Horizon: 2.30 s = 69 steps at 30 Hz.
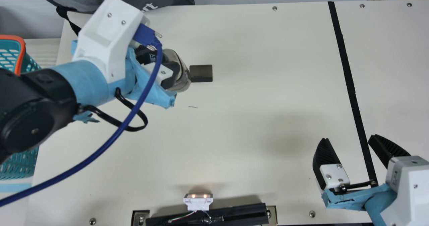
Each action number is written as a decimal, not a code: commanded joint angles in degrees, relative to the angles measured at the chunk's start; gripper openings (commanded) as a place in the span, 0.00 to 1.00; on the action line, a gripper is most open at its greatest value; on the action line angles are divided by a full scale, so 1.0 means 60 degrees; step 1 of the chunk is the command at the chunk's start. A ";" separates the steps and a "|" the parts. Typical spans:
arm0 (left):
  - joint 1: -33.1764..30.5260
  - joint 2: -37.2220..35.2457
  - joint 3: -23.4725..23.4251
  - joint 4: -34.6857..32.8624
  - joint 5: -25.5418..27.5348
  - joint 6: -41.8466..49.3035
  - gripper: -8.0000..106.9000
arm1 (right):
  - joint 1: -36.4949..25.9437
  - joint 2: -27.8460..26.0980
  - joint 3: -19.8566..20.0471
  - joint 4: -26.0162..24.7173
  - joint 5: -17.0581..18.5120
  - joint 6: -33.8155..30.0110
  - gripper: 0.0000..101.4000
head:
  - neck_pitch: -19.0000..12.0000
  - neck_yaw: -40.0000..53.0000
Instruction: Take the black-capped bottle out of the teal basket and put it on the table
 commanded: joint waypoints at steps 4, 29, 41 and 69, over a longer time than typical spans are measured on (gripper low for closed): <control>-0.0272 0.0015 0.0132 0.0120 -0.0067 -0.0074 0.07 | 0.0000 0.0000 0.0000 0.0000 -0.0009 0.0000 0.90 | -0.0035 0.0079; -0.1022 0.0087 0.0648 -0.0096 -0.0154 0.0279 0.07 | 0.0000 0.0000 0.0000 0.0000 -0.0009 0.0000 0.90 | -0.0035 0.0079; -0.1040 0.0281 0.0755 -0.0611 -0.0176 0.0658 0.07 | 0.0000 0.0000 0.0000 0.0000 0.0002 0.0000 0.90 | -0.0035 0.0079; -0.1024 0.0826 0.0830 -0.0978 -0.0274 0.1107 0.84 | 0.0000 0.0000 0.0000 0.0000 0.0002 0.0000 0.90 | -0.0035 0.0079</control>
